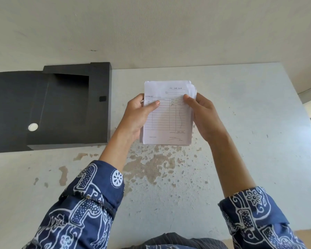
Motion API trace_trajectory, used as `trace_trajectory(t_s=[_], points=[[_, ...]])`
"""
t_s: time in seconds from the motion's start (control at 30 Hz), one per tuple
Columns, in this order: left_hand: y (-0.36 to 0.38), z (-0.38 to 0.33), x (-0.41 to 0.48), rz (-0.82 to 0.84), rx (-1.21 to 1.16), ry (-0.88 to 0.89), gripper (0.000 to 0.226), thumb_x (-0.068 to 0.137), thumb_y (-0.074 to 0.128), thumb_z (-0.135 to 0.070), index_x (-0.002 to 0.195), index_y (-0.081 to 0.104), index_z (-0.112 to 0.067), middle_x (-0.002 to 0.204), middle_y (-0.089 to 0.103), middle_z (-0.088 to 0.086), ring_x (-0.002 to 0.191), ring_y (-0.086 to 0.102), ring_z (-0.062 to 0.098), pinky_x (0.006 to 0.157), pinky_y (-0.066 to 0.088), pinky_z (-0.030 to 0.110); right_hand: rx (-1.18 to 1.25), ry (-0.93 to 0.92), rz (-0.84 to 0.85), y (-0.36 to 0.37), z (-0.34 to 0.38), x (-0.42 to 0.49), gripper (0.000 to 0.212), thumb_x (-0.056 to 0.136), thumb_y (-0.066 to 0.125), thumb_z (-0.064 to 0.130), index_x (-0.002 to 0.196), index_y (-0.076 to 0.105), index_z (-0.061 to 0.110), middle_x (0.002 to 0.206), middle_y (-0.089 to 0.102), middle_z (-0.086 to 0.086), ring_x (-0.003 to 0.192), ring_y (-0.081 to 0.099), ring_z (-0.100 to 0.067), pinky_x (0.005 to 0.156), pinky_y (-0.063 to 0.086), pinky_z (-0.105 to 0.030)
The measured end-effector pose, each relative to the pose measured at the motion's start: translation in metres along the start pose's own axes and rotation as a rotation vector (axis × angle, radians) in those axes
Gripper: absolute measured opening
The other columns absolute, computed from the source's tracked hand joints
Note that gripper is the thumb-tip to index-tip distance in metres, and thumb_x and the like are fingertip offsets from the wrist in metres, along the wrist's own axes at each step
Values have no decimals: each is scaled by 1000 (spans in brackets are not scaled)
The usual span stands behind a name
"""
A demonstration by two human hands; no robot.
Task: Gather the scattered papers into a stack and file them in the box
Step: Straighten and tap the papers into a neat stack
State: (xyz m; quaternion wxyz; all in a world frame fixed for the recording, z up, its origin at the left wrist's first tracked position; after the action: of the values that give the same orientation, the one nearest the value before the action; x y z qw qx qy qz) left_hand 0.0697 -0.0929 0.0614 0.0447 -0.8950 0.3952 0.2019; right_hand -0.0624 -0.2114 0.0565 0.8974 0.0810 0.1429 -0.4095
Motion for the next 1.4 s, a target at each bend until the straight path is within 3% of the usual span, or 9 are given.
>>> trace_trajectory(t_s=[0.1,0.23,0.4,0.47,0.67,0.8,0.97,1.13,1.4], points=[[3,2,-1,-1,-10,6,28,90,58,-6,118,58,-5,110,70,6,98,68,16,84,56,26,126,54,16,5,-3,-2,26,96,49,18,119,58,9,118,67,-13,107,65,-25,92,54,-37],[8,4,-2,6,9,21,25,94,51,-10,120,52,-7,103,68,-3,90,66,6,68,54,16,86,86,-32,9,-8,-4,27,95,50,19,118,53,7,112,66,-10,101,64,-23,89,53,-40],[13,7,0,81,135,4,29,95,46,-17,123,46,-11,123,61,7,108,59,13,90,48,29,-39,72,-40,14,-4,-3,30,95,40,29,116,52,10,104,61,-3,94,59,-17,78,47,-31],[12,8,2,97,193,-8,29,95,43,-16,123,43,-10,127,56,9,107,54,13,86,45,26,-99,62,-44,12,-3,-1,35,90,34,30,111,51,8,104,58,-7,92,54,-19,75,43,-33],[8,-1,9,-75,199,147,20,94,46,-8,112,42,-17,110,60,1,96,58,12,79,48,22,-29,-57,-99,11,4,10,26,86,37,-4,100,55,9,92,59,-3,84,54,-15,71,44,-26],[8,-4,21,-128,305,255,17,96,45,-10,112,44,-7,109,57,5,96,56,15,76,51,25,-73,-123,-110,13,4,25,27,85,39,-10,87,51,13,91,57,-14,84,51,-20,75,43,-35],[6,1,41,-114,307,313,24,95,45,-6,118,42,-6,114,54,7,105,54,16,86,51,22,-198,-177,-110,22,-1,44,18,86,37,-4,101,46,-7,102,54,-36,84,47,-20,73,40,-34],[2,12,57,-91,345,281,24,92,46,-2,109,38,-17,107,51,7,97,52,15,83,47,22,-284,-164,-110,24,-17,54,12,81,37,-1,89,43,5,79,39,-10,71,34,-20,62,30,-34],[8,17,61,-96,417,329,36,90,49,-1,121,33,-8,103,47,-3,90,51,5,78,46,14,-379,-244,-127,27,-26,51,27,85,37,-6,112,39,-3,86,48,-12,70,43,-21,60,41,-38]])
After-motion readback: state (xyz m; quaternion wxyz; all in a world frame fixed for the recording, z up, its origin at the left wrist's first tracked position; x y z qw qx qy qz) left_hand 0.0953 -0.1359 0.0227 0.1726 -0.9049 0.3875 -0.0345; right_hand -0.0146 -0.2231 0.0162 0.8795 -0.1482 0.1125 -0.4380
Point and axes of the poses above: each hand's wrist, its own x-axis towards the middle knuckle, its own y-axis out of the palm, z = x × y, the point moved 5 cm from there along x, towards the middle knuckle
